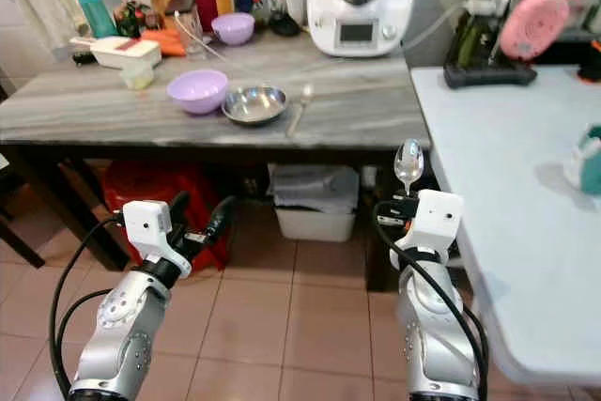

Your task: Setting the table

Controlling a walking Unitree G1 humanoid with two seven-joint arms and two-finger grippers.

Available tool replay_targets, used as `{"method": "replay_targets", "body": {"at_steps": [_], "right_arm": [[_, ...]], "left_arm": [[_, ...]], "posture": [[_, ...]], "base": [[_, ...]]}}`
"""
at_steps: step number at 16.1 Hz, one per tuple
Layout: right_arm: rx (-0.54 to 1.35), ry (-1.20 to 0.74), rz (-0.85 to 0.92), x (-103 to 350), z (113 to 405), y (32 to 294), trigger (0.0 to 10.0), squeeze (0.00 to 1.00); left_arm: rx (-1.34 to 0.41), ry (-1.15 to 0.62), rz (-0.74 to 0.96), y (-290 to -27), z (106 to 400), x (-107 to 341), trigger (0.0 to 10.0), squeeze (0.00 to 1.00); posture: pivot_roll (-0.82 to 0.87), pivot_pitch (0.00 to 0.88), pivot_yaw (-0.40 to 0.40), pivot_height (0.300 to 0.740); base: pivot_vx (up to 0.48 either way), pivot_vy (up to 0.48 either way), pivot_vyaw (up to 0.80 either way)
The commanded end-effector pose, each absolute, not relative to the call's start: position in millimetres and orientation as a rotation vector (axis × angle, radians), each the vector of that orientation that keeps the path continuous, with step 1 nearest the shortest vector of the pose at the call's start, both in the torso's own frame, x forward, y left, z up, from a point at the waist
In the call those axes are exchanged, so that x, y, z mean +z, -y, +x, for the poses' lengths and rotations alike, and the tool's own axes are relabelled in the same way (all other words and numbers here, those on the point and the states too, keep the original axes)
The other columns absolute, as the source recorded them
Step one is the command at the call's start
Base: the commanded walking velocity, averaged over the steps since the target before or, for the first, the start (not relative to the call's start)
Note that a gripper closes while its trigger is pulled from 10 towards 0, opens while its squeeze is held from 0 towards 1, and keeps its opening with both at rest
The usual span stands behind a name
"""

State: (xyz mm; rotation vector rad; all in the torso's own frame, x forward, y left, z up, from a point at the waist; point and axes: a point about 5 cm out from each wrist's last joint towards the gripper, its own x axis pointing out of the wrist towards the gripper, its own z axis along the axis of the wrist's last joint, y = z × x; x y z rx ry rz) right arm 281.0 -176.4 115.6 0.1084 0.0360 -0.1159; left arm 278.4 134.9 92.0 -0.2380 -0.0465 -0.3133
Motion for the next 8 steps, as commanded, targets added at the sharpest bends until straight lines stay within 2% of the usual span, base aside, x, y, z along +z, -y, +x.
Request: {"method": "replay_targets", "body": {"at_steps": [1, 8], "right_arm": [[-0.085, -0.009, 0.117, 122.5, 284.0, 166.2, 10.0, 0.00], [-0.086, -0.006, 0.112, 122.4, 284.2, 166.8, 10.0, 0.00]], "left_arm": [[-0.284, 0.040, -0.222, -146.0, 278.4, 92.1, 10.0, 0.00], [-0.286, 0.037, -0.219, -145.0, 278.6, 91.3, 10.0, 0.00]], "posture": [[-0.06, 0.000, 0.068, 0.740], [-0.07, 0.000, 0.069, 0.740]], "base": [[0.341, 0.000, 0.00], [0.341, 0.000, 0.00]]}}
